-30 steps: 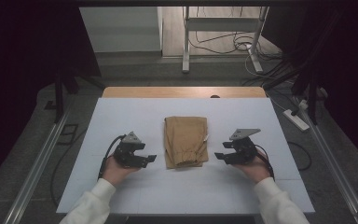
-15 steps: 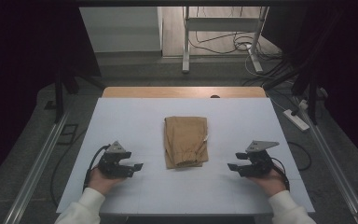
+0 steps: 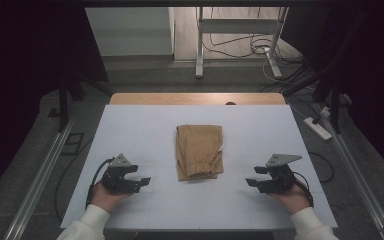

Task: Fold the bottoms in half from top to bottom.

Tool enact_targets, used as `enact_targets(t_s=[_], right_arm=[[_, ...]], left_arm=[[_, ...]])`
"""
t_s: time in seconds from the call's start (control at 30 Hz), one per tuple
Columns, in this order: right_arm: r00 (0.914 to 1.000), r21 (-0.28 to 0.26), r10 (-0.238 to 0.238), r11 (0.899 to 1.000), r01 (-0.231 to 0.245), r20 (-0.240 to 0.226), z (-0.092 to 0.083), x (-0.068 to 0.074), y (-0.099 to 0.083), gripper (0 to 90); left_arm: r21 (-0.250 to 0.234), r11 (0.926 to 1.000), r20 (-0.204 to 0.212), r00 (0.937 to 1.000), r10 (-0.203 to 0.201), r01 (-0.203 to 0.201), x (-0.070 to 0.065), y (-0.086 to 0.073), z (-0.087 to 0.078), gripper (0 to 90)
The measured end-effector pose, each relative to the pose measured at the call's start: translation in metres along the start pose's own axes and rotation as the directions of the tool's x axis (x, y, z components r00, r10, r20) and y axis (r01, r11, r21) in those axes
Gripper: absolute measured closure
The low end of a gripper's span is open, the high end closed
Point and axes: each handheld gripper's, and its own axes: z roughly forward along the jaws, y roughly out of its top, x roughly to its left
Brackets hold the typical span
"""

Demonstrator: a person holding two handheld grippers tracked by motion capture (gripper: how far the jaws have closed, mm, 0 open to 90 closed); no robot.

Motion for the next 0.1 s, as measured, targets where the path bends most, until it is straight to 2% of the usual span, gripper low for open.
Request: enact_targets(t_s=[0.1], right_arm=[[1.0000, -0.004, 0.001, 1.000, -0.001, 0.003, -0.0008, -0.0007, 0.0001, 39.0]], left_arm=[[-0.001, 1.0000, 0.002, 1.0000, -0.002, 0.002, 0.0002, -0.0001, 0.0001, 26.4]])
